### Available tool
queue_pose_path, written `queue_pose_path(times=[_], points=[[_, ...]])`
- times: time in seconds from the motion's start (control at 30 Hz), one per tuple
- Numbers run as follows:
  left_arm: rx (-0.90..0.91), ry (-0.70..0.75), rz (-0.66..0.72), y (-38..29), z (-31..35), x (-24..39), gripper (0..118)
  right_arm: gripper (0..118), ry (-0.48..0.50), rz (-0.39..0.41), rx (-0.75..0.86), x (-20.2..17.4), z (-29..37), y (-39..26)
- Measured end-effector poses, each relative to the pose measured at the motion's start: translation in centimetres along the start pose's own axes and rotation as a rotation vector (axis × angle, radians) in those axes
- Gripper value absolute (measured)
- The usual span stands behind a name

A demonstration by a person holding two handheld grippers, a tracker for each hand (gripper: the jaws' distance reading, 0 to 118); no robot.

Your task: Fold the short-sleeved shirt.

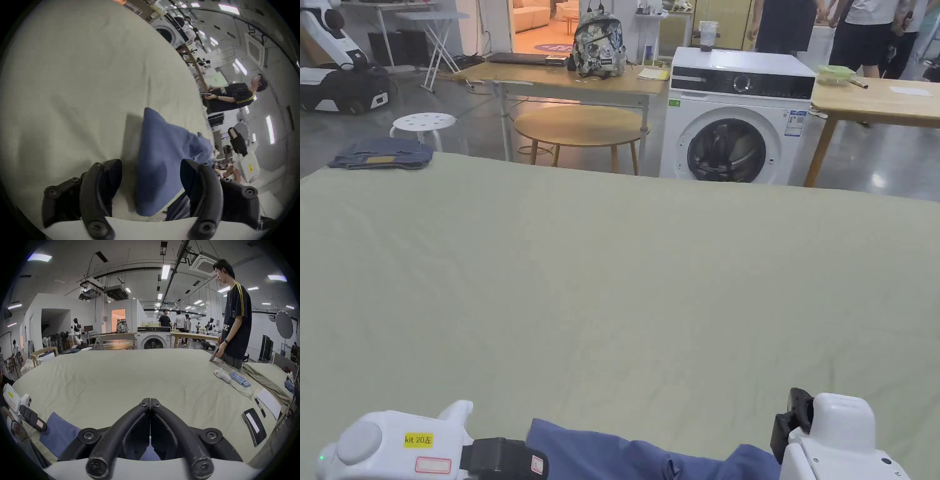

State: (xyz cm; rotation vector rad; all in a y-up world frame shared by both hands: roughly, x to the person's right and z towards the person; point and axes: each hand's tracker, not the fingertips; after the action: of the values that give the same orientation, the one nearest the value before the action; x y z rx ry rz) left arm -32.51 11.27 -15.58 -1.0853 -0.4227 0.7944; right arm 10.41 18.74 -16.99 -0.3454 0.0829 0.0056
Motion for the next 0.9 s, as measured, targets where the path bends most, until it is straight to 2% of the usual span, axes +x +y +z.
queue_pose_path(times=[0.1,0.13,0.17,0.23,0.27,0.37,0.4,0.47,0.57,0.73,0.9], points=[[0.046,-0.182,0.058,-0.2,-0.2,-0.7,74,0,-0.001,0.002,-0.002,-0.1,0.0,0.0],[0.01,-0.232,0.088,0.3,-0.7,-1.9,69,0,-0.001,0.001,-0.002,-0.1,0.0,0.0],[-0.005,-0.254,0.108,0.2,-1.4,-2.1,58,0,-0.002,-0.001,-0.004,-0.1,0.0,0.0],[-0.008,-0.232,0.092,-0.1,-2.5,-2.1,17,0,0.0,-0.007,-0.008,-0.1,-0.1,-0.1],[0.005,-0.213,0.078,-0.3,-2.7,-1.7,11,0,-0.001,-0.01,-0.01,-0.1,-0.1,-0.1],[0.017,-0.184,0.162,-0.4,-2.8,-3.1,8,0,-0.003,-0.016,-0.014,-0.1,-0.2,-0.2],[0.038,-0.267,0.191,-1.2,-1.9,-1.0,5,0,-0.003,-0.015,-0.014,0.0,-0.1,-0.2],[0.056,-0.239,0.127,-1.6,-1.2,-0.2,4,0,-0.004,-0.008,-0.014,0.0,-0.1,-0.2],[0.099,-0.32,0.142,-1.3,0.0,-0.9,3,0,-0.007,-0.006,-0.013,0.1,-0.2,-0.1],[0.133,-0.29,0.063,-0.3,3.8,-0.1,3,0,-0.006,-0.002,-0.013,0.2,-0.2,0.0],[0.192,-0.176,-0.043,0.9,8.7,1.5,3,0,0.002,0.0,-0.011,0.0,-0.3,0.2]])
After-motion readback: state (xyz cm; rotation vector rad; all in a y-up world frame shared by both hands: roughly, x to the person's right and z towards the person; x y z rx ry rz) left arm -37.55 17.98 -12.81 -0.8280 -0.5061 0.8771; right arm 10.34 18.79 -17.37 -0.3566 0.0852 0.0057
